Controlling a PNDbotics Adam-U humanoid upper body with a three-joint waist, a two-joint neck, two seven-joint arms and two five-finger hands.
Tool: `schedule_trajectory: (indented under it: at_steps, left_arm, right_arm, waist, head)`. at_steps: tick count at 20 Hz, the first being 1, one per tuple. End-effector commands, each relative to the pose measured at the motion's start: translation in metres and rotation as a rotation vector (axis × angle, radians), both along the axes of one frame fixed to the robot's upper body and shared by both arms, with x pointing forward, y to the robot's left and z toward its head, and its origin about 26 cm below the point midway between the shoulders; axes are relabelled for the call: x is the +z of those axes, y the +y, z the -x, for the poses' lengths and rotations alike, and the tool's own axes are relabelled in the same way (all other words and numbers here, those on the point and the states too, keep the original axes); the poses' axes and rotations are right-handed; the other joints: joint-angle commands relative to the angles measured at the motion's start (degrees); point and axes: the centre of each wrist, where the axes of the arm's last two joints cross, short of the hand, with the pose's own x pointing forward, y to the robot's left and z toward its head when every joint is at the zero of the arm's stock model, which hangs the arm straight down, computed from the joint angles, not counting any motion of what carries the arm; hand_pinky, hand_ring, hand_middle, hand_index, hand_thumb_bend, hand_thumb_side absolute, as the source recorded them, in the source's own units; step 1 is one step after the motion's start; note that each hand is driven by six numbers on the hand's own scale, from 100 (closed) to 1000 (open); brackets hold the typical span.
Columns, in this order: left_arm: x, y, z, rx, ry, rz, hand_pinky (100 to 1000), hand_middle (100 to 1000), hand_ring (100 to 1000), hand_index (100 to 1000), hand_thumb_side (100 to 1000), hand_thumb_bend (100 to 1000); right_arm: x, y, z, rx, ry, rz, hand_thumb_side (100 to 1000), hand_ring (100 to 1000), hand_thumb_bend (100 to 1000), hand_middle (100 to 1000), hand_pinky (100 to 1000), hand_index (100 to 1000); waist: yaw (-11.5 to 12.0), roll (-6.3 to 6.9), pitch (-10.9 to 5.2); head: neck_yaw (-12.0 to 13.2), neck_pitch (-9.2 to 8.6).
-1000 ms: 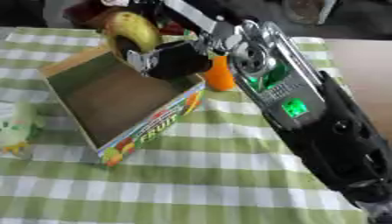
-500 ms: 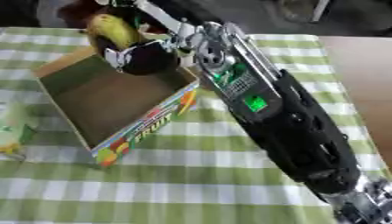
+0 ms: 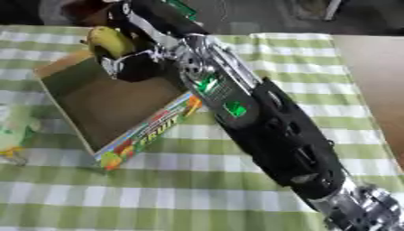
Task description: Pick up objects on the table and place them in the box.
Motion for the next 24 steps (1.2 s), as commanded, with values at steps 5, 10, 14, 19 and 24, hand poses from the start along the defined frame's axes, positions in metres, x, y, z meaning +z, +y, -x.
schedule_trajectory:
  at_steps: [5,10,14,19,24]
  left_arm:
    - [0.010,0.000,0.002,-0.004,-0.028,-0.020,461,654,621,740,807,100]
    - [0.009,0.000,0.002,-0.002,-0.025,-0.018,462,654,621,740,806,100]
    - [0.009,0.000,0.003,-0.001,-0.023,-0.014,462,654,621,740,805,100]
    - [0.008,0.000,0.003,-0.001,-0.019,-0.012,463,654,621,740,805,100]
    - [0.008,0.000,0.003,0.000,-0.019,-0.010,463,654,621,740,804,100]
  right_arm:
    - [-0.015,-0.004,-0.011,-0.018,0.060,0.124,187,793,100,571,738,790]
    - [-0.012,-0.007,-0.011,-0.046,0.073,0.142,138,844,100,669,769,843]
    - [-0.011,-0.009,-0.010,-0.067,0.081,0.135,100,876,100,717,793,870]
    - [-0.010,-0.011,-0.009,-0.092,0.083,0.124,325,925,100,783,834,916]
    - [-0.009,-0.014,-0.007,-0.098,0.077,0.101,473,928,143,780,840,921]
  waist:
    - [-0.4,0.05,-0.40]
    - [-0.4,0.02,-0.72]
    - [-0.3,0.00,-1.12]
    - [-0.3,0.02,-1.47]
    - [-0.4,0.10,-1.73]
  head:
    - [0.4,-1.69]
    - [0.5,-1.70]
    - [0.5,-1.65]
    - [0.5,-1.46]
    - [0.5,-1.35]
